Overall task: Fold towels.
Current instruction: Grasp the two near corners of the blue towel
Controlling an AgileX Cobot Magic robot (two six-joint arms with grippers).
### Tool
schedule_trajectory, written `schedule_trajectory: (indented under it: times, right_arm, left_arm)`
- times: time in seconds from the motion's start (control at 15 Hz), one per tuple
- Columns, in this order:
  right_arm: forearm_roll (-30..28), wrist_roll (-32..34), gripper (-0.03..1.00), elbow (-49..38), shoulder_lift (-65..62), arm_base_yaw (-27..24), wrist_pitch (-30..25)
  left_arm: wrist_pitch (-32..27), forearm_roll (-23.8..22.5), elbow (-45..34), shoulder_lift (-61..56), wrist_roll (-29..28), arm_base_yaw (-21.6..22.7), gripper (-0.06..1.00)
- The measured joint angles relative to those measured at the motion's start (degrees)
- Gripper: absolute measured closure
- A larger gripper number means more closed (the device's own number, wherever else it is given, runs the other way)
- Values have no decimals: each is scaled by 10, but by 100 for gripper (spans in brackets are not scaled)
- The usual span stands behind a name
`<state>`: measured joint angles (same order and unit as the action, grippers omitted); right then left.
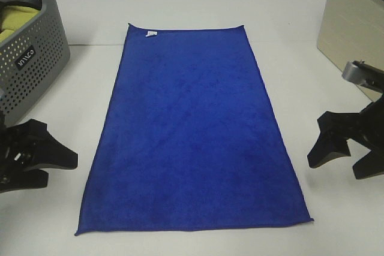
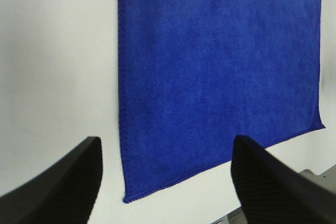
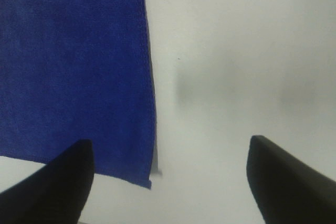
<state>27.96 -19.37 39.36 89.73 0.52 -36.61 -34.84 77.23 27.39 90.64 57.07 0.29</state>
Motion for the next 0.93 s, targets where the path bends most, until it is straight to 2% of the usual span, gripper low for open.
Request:
schedule_trajectory:
  times: [0.13,0.47,0.67,0.73,0.93]
  right_arm:
    - [74,-72,21,1,54,0,23]
    - [175,-179,21,3,135,-1,37]
    - [226,-209,22,10,160,7,28]
    - [231,-211,23,11,162,13,29]
    - [254,-205,28,15,172,72,53]
  left_arm:
    - [1,63,1,71,70,0,28]
    - [-23,183,1,158,191,0,28]
    - [-68,224,3,192,238,-6,28]
    - [-70,225,6,195,242,-11,28]
    - [-72,230,40,217,239,-68,29]
